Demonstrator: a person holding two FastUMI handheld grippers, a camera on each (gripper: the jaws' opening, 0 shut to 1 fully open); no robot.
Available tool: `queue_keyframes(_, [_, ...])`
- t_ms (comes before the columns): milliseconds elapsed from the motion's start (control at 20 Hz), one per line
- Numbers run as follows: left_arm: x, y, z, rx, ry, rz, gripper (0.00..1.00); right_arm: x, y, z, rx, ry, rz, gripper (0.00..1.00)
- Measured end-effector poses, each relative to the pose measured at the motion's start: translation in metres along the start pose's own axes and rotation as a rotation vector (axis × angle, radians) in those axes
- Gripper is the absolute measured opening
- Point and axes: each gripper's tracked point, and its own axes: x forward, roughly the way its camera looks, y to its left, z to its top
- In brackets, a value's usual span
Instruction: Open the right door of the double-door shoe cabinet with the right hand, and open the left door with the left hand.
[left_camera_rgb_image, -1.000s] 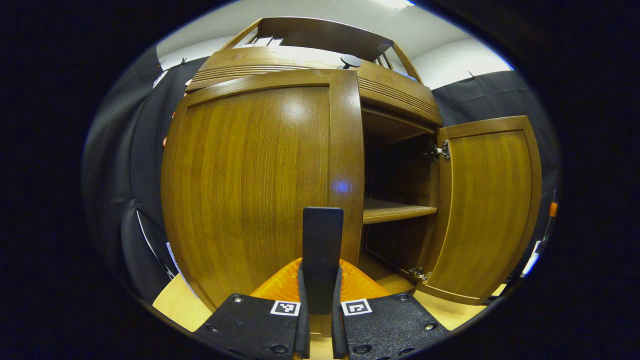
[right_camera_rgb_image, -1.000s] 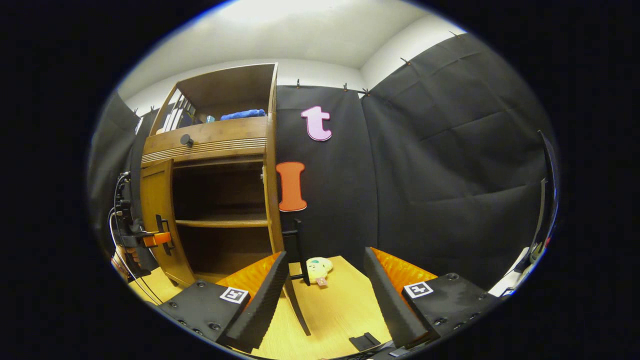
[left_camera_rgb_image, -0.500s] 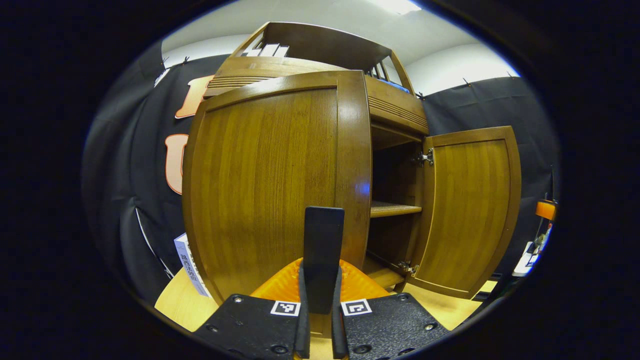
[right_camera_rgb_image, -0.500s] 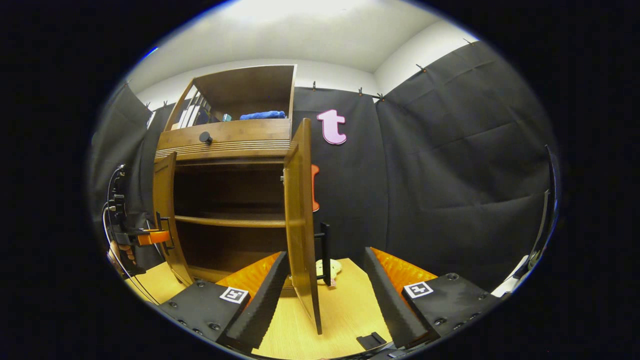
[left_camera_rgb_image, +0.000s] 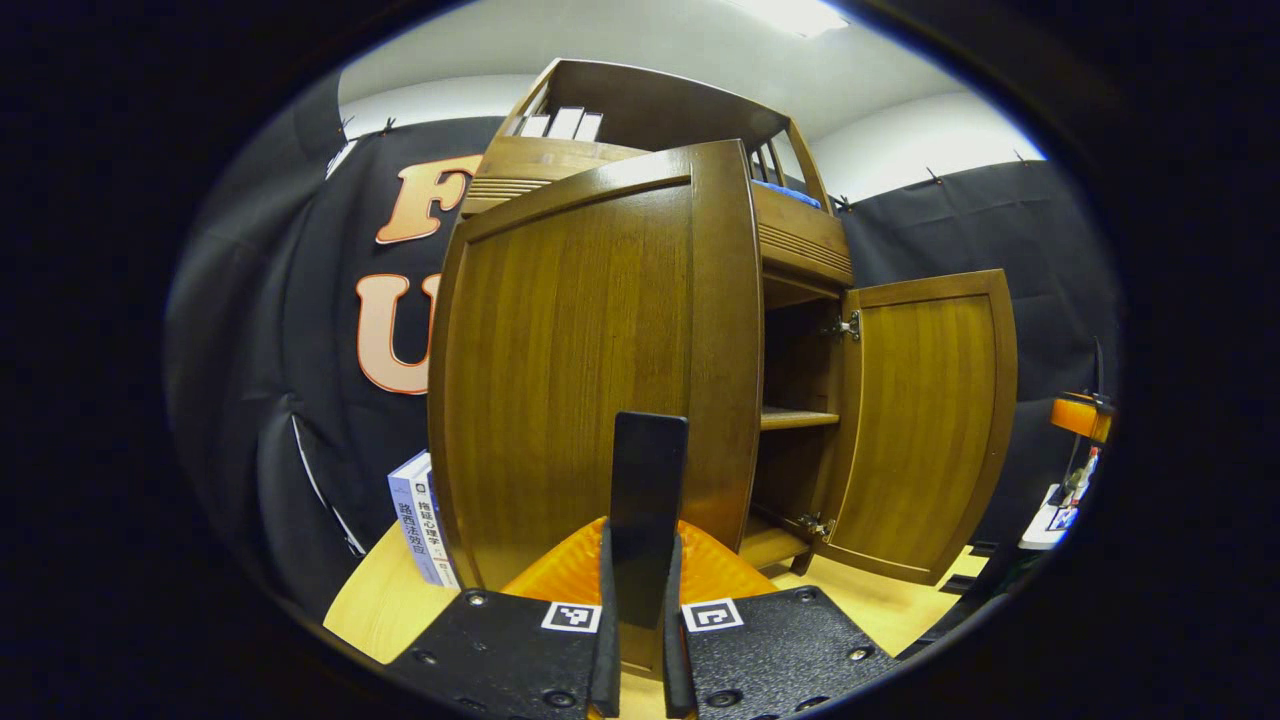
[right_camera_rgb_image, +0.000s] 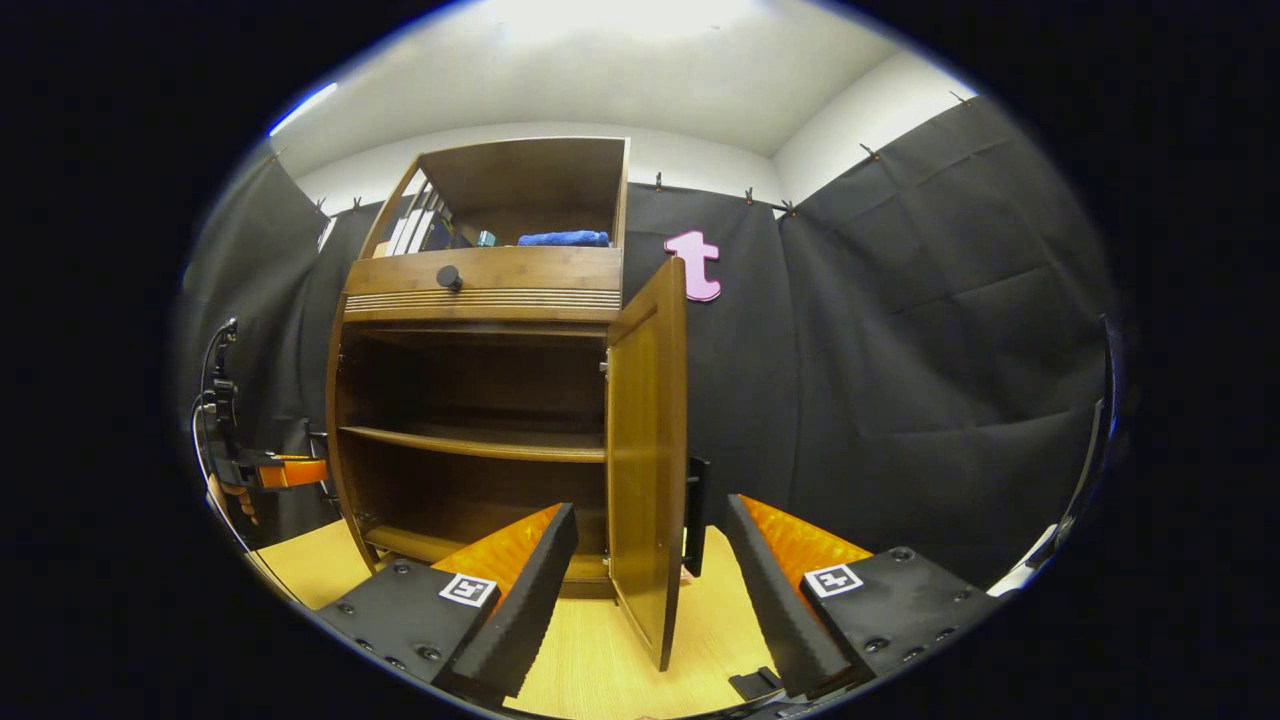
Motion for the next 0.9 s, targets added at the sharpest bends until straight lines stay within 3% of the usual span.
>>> queue_keyframes(50, [-0.003,0.003,0.000,0.006,0.000,0.007,0.18,0.000,0.003,0.001,0.004,-0.001,0.006,0.96])
queue_keyframes(100, [-0.007,0.006,0.000,0.014,-0.002,0.014,0.17,0.002,0.005,0.001,0.006,-0.002,0.009,0.89])
queue_keyframes(500, [-0.045,0.040,0.007,0.049,-0.008,0.115,0.08,0.004,0.019,0.002,0.019,-0.009,0.040,0.89])
queue_keyframes(550, [-0.049,0.046,0.008,0.058,-0.008,0.134,0.10,0.006,0.022,0.002,0.021,-0.009,0.047,0.89])
queue_keyframes(900, [-0.082,0.100,0.012,0.114,-0.007,0.281,0.01,0.012,0.037,-0.001,0.043,-0.009,0.075,0.89])
